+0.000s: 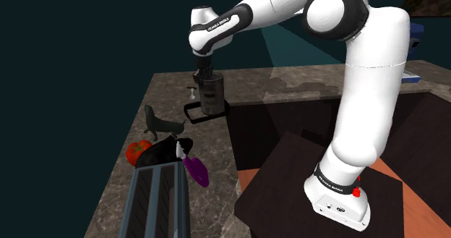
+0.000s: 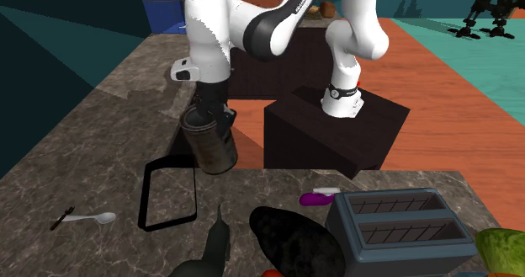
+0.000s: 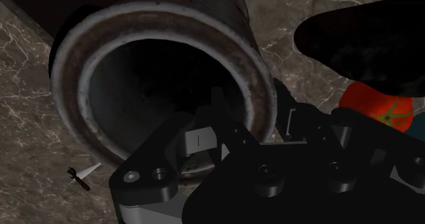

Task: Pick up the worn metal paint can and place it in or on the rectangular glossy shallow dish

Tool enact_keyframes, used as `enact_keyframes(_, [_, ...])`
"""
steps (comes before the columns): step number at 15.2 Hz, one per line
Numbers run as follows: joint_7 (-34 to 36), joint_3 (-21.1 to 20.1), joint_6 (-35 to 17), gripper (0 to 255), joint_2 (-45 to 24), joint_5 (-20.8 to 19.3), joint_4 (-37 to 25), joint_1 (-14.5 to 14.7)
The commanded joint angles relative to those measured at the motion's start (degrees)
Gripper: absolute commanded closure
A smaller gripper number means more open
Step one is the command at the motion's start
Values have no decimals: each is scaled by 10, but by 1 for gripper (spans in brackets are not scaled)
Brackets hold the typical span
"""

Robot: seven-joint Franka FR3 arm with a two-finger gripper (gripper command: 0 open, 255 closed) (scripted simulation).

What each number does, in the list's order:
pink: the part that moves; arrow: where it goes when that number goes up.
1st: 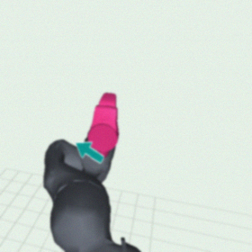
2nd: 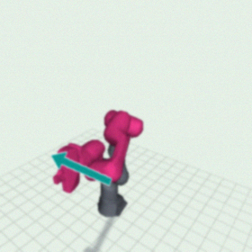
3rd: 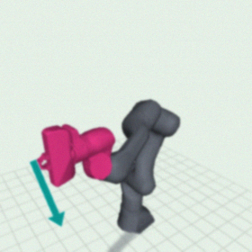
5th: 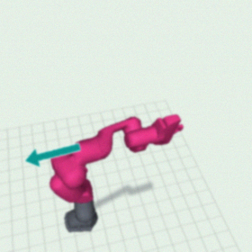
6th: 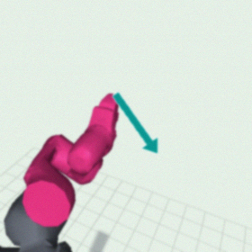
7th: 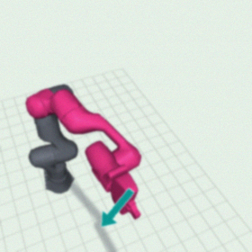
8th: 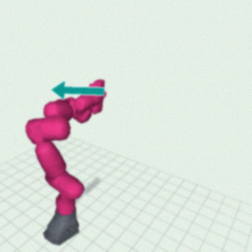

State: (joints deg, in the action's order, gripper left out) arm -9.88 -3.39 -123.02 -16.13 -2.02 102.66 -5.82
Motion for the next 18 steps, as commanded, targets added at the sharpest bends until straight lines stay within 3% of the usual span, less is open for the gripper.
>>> enact_keyframes(1, [-14,4,22,255,-35,1,-59,-7])
enact_keyframes(8, [-57,16,136,255,-191,5,-330,-33])
enact_keyframes(10, [-68,18,187,255,-257,6,-447,-39])
enact_keyframes(12, [-78,20,270,255,-361,7,-635,-44])
enact_keyframes(18, [-77,20,205,255,-336,7,-545,-45])
